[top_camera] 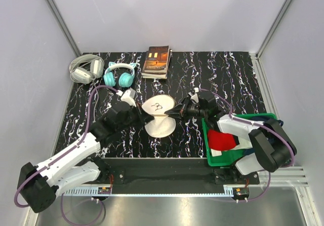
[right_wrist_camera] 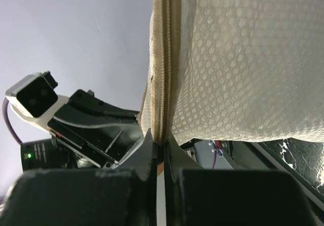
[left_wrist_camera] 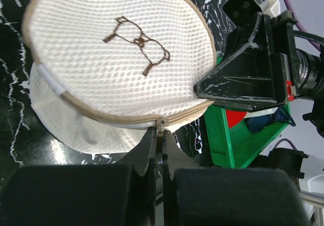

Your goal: Place the bra in the laundry bag and zip it closed

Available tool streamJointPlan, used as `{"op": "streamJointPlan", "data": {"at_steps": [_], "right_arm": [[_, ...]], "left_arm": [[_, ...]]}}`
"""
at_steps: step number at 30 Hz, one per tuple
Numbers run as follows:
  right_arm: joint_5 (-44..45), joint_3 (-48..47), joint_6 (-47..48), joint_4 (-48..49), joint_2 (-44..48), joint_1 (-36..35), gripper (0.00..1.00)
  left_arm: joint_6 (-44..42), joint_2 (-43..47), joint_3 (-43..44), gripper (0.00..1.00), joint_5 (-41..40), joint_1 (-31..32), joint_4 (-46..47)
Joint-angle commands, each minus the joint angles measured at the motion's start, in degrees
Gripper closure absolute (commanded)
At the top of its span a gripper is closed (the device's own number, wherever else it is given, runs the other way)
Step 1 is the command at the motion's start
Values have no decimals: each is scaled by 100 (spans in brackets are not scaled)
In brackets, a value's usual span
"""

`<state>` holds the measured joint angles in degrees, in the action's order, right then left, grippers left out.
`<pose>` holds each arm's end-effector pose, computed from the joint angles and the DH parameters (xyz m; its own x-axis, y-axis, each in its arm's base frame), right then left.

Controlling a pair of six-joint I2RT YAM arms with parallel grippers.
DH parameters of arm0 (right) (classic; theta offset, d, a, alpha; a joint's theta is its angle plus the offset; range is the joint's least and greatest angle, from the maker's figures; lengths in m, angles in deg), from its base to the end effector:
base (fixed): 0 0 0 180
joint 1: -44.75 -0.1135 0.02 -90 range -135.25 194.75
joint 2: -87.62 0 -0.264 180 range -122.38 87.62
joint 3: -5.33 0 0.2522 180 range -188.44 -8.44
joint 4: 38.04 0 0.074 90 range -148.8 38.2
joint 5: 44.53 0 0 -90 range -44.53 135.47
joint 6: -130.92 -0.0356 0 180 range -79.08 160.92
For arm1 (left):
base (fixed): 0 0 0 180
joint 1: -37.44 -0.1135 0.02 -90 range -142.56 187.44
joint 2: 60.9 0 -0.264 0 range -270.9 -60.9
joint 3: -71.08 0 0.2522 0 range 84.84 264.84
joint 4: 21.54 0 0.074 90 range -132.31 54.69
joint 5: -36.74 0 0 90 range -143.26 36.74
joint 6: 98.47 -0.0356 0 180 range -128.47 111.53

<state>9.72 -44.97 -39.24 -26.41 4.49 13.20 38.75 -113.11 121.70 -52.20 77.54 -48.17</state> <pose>0.2416 0.1727 0.2017 -0.9284 0.3683 0.0488 0.1517 0.2559 0.9547 0.1578 -0.1338 0.2633 -0.7275 -0.3468 -0.5920 0.1804 0.7359 -0.6527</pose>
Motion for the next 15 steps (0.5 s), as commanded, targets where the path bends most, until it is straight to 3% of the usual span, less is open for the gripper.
{"op": "streamJointPlan", "data": {"at_steps": [1,6,15], "right_arm": [[-99,208,405,-271,25,588,100],[-178,419,492,-341,201,861,100],[-398,340,668,-429,87,1107,100]], "left_arm": [[-310,272,-205,100,-1196,-880,-1263],[-723,649,-276,100,-915,-933,-1034],[-925,1037,-320,100,-1117,-960,-1271]]}}
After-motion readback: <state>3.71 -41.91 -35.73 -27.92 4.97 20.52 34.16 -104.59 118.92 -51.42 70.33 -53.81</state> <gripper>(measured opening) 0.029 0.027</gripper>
